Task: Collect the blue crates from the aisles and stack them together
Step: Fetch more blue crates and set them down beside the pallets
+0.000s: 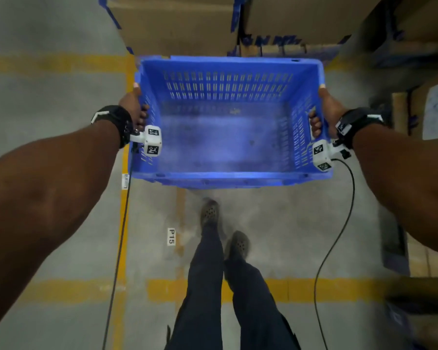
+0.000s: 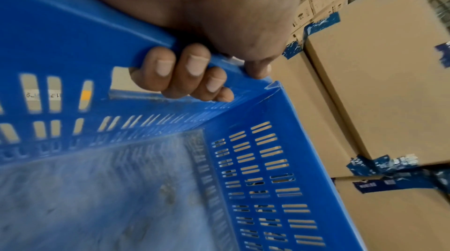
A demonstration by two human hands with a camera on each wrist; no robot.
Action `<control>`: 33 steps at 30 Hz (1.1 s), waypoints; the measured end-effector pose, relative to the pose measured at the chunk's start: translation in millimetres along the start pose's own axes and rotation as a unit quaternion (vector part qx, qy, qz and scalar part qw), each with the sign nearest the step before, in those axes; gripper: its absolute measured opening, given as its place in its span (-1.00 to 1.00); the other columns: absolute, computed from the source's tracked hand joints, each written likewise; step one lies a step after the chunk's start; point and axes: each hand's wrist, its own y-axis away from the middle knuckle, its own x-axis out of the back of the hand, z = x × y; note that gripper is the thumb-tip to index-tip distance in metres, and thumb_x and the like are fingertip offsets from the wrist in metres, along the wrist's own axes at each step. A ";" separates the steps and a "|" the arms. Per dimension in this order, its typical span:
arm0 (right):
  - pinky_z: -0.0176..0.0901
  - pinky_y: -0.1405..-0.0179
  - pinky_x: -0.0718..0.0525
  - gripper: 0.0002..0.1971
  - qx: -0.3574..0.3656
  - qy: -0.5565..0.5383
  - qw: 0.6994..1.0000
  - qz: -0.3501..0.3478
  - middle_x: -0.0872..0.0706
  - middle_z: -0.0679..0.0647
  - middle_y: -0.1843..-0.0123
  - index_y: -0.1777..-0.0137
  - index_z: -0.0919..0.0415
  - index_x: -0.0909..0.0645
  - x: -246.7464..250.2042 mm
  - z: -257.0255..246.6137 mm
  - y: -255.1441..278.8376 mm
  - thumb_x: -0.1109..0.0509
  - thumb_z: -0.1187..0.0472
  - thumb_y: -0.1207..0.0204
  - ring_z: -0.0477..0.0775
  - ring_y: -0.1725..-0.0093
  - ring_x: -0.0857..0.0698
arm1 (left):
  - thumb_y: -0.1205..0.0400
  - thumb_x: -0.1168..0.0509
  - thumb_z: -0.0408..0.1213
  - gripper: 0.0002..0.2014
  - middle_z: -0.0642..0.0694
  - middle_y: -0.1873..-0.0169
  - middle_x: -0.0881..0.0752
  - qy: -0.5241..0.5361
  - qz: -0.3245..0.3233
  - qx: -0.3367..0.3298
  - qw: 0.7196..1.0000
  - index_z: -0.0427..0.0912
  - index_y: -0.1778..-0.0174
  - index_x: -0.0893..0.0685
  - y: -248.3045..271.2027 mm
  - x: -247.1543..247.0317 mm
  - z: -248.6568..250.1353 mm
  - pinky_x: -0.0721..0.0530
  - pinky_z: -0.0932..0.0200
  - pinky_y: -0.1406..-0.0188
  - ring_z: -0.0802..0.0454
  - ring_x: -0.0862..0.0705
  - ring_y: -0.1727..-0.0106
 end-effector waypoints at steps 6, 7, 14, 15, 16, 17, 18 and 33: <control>-0.29 0.57 -0.20 -0.26 -0.002 0.003 1.000 0.012 -0.25 0.01 0.57 0.33 0.11 -0.31 -11.9 1.2 -67.9 0.09 -0.63 -0.48 0.03 0.63 -0.17 | -0.66 0.08 0.45 -0.37 0.02 0.58 -0.28 0.000 0.012 0.035 0.999 -0.06 0.38 -0.37 -59.1 -23.2 -22.3 -0.08 0.33 0.59 0.05 -0.13 0.62; -0.30 0.59 -0.22 -0.25 0.003 0.005 1.000 0.016 -0.25 0.02 0.56 0.33 0.11 -0.32 -13.1 5.0 -76.0 0.09 -0.64 -0.46 0.03 0.64 -0.18 | -0.65 0.10 0.47 -0.36 0.02 0.61 -0.27 -0.007 0.014 0.038 0.999 -0.06 0.39 -0.37 -65.2 -24.8 -25.9 -0.08 0.29 0.57 0.04 -0.13 0.64; -0.23 0.59 -0.25 -0.22 0.000 -0.014 0.999 0.037 -0.30 0.04 0.54 0.33 0.14 -0.36 -13.6 32.8 -108.8 0.06 -0.66 -0.44 0.04 0.64 -0.22 | -0.58 0.09 0.53 -0.32 0.00 0.63 -0.32 -0.029 0.018 0.037 0.999 -0.06 0.39 -0.41 -94.9 -38.8 -44.6 -0.19 0.23 0.60 -0.02 -0.21 0.61; -0.23 0.58 -0.26 -0.22 0.002 -0.016 0.999 0.038 -0.30 0.04 0.53 0.34 0.14 -0.36 -13.7 34.8 -111.6 0.06 -0.66 -0.44 0.04 0.64 -0.22 | -0.58 0.09 0.53 -0.32 0.00 0.63 -0.33 -0.031 0.018 0.034 0.999 -0.06 0.39 -0.41 -95.7 -40.1 -45.7 -0.20 0.23 0.59 -0.02 -0.21 0.60; -0.23 0.58 -0.26 -0.22 0.002 -0.018 0.999 0.039 -0.31 0.04 0.53 0.34 0.14 -0.37 -13.8 36.7 -114.4 0.05 -0.66 -0.44 0.04 0.64 -0.23 | -0.57 0.09 0.53 -0.32 0.01 0.64 -0.33 -0.032 0.018 0.033 0.999 -0.06 0.39 -0.40 -96.8 -42.3 -47.6 -0.20 0.22 0.57 -0.01 -0.21 0.60; -0.23 0.58 -0.27 -0.22 0.004 -0.020 0.999 0.041 -0.31 0.04 0.53 0.35 0.14 -0.37 -13.8 38.6 -117.0 0.05 -0.66 -0.44 0.04 0.65 -0.23 | -0.58 0.08 0.53 -0.33 0.01 0.64 -0.33 -0.032 0.018 0.031 0.999 -0.06 0.39 -0.40 -98.1 -43.3 -50.2 -0.20 0.22 0.56 -0.01 -0.20 0.60; -0.24 0.59 -0.27 -0.21 0.005 -0.020 0.999 0.042 -0.31 0.04 0.53 0.35 0.14 -0.38 -14.6 41.1 -119.8 0.05 -0.66 -0.44 0.04 0.65 -0.24 | -0.59 0.08 0.52 -0.33 0.00 0.64 -0.33 -0.031 0.018 0.028 0.999 -0.06 0.39 -0.39 -98.7 -44.8 -53.2 -0.20 0.21 0.55 -0.01 -0.20 0.60; -0.22 0.61 -0.31 -0.16 0.017 -0.022 0.997 0.066 -0.28 0.04 0.55 0.36 0.10 -0.38 -25.1 77.9 -132.7 -0.05 -0.78 -0.16 0.05 0.66 -0.22 | -0.57 0.05 0.54 -0.31 -0.03 0.61 -0.40 -0.036 0.040 -0.001 0.999 -0.08 0.37 -0.43 -98.7 -39.9 -95.0 -0.29 0.17 0.54 -0.02 -0.27 0.63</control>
